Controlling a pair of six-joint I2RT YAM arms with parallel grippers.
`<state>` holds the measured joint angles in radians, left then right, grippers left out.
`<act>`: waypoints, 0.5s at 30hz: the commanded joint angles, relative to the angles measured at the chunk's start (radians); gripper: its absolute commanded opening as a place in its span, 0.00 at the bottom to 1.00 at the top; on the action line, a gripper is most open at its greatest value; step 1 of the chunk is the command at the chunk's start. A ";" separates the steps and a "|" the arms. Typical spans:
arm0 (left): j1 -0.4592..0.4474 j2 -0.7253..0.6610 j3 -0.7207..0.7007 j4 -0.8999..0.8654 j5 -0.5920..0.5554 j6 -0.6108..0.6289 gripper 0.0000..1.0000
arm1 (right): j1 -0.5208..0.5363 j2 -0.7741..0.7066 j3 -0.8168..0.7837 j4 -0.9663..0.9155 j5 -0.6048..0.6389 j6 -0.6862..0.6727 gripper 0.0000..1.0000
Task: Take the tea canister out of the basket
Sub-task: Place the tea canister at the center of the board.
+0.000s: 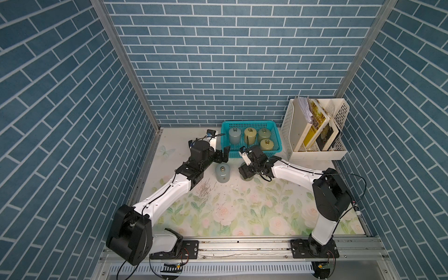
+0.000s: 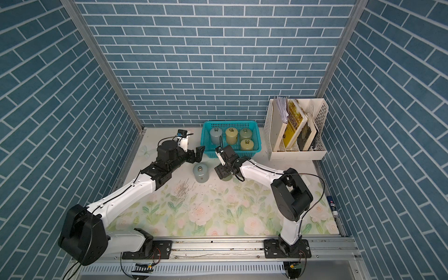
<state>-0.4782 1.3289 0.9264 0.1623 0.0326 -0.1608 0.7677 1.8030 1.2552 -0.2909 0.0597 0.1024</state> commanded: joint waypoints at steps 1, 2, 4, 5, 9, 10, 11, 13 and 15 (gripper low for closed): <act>-0.007 0.010 -0.001 0.010 0.018 0.013 1.00 | 0.008 -0.003 0.024 0.065 0.010 0.031 0.00; -0.007 0.010 -0.002 0.011 0.020 0.012 1.00 | 0.007 0.000 0.021 0.065 0.009 0.032 0.00; -0.007 0.015 -0.004 0.011 0.024 0.012 1.00 | 0.007 0.005 0.020 0.068 0.010 0.031 0.00; -0.007 0.015 -0.004 0.008 0.027 0.012 1.00 | 0.007 0.007 0.018 0.070 0.011 0.033 0.00; -0.007 0.007 -0.009 0.003 0.036 0.015 1.00 | 0.008 0.013 0.007 0.082 0.011 0.034 0.08; -0.007 0.005 -0.011 0.005 0.035 0.017 1.00 | 0.008 0.015 0.006 0.084 0.010 0.034 0.11; -0.007 0.004 -0.012 0.005 0.036 0.017 1.00 | 0.007 0.017 0.004 0.084 0.010 0.036 0.13; -0.007 0.006 -0.013 0.005 0.038 0.017 1.00 | 0.007 0.018 0.000 0.087 0.009 0.039 0.15; -0.008 0.008 -0.014 0.004 0.041 0.017 1.00 | 0.008 0.015 -0.005 0.091 0.007 0.040 0.19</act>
<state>-0.4782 1.3373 0.9249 0.1623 0.0586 -0.1593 0.7681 1.8217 1.2507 -0.2665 0.0597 0.1089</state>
